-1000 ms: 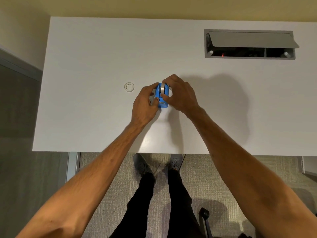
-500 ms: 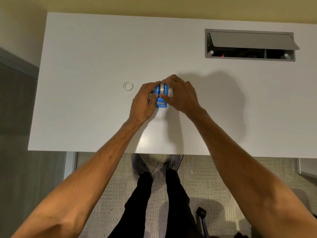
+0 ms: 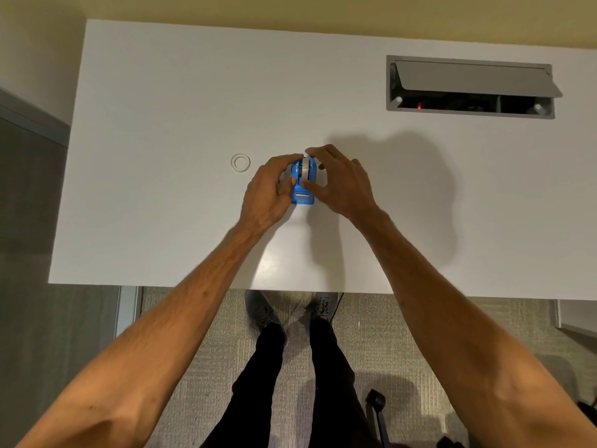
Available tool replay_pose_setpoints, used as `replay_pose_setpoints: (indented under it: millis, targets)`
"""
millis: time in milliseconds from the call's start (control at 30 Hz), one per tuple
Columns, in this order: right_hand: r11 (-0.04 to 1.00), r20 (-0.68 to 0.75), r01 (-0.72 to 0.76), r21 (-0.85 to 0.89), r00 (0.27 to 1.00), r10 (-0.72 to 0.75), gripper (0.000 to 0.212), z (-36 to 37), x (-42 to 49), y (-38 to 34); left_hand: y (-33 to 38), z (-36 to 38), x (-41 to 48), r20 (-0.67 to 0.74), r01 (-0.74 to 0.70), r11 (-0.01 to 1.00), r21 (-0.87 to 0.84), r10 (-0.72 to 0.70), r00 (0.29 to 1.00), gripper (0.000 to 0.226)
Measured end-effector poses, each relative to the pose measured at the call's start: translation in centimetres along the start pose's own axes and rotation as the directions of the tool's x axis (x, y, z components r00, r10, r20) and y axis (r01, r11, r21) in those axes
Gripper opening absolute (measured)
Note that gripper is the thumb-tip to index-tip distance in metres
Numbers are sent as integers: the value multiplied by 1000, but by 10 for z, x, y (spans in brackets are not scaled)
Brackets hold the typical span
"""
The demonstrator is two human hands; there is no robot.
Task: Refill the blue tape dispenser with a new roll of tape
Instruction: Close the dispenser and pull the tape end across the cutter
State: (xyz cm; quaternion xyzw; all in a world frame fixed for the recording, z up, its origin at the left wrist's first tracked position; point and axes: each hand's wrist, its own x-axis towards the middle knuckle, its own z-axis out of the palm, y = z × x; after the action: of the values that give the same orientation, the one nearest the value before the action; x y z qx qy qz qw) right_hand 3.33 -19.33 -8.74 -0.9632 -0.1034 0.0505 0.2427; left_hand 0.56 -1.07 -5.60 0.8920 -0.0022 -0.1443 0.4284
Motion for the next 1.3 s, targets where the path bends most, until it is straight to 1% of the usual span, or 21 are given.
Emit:
replay_pose_setpoints:
  millis: [33, 100, 233, 367, 533, 767, 867, 967, 1067, 1133, 1200, 1267, 1300]
  targets:
    - [1000, -6, -15, 16, 1000, 15, 60, -1, -1, 0, 0, 0, 0, -1, -10, 1000, -3, 10, 1000, 45]
    - [999, -31, -36, 37, 999, 37, 57, -4, -2, -2, 0, 0, 0, -1, -23, 1000, -14, 23, 1000, 51]
    - [999, -102, 8, 49, 995, -3, 36, -9, -6, -5, -2, 1, 5, -9, -56, 998, -23, 55, 998, 49]
    - [999, -123, 53, 4, 991, -52, 21, -8, -6, -7, -2, 2, 10, 0, -60, 998, 8, 60, 998, 50]
    - [996, -137, 77, -36, 987, -81, 17, -9, -3, -8, -2, 5, 12, 1, -53, 999, 11, 53, 999, 47]
    - [998, -84, 58, -23, 995, -60, 8, -18, 4, -12, -9, 10, 14, -14, -46, 999, -26, 46, 999, 48]
    - [999, -61, 48, -27, 997, -49, 8, -22, 10, -14, -13, 11, 16, -18, -58, 998, -23, 58, 998, 47]
    - [994, -31, 66, -84, 997, -69, 11, -24, 14, -17, -16, 11, 17, -32, -52, 998, -33, 51, 998, 45]
    - [991, -34, 70, -111, 997, -74, 12, -23, 13, -16, -19, 13, 16, -21, -70, 994, -86, 68, 997, 44]
    - [993, -48, 61, -106, 997, -66, 11, -20, 11, -15, -23, 13, 15, 18, -79, 989, -125, 82, 996, 49]
    - [993, -68, 51, -102, 996, -58, 10, -19, 10, -15, -29, 11, 14, 90, -70, 986, -150, 84, 992, 66]
    - [994, -91, 55, -98, 994, -64, 9, -18, 8, -15, -37, 10, 14, 148, -110, 989, -103, 124, 981, 86]
    - [993, -107, 60, -100, 992, -71, 9, -17, 6, -16, -39, 11, 14, 163, -144, 987, -64, 153, 975, 92]
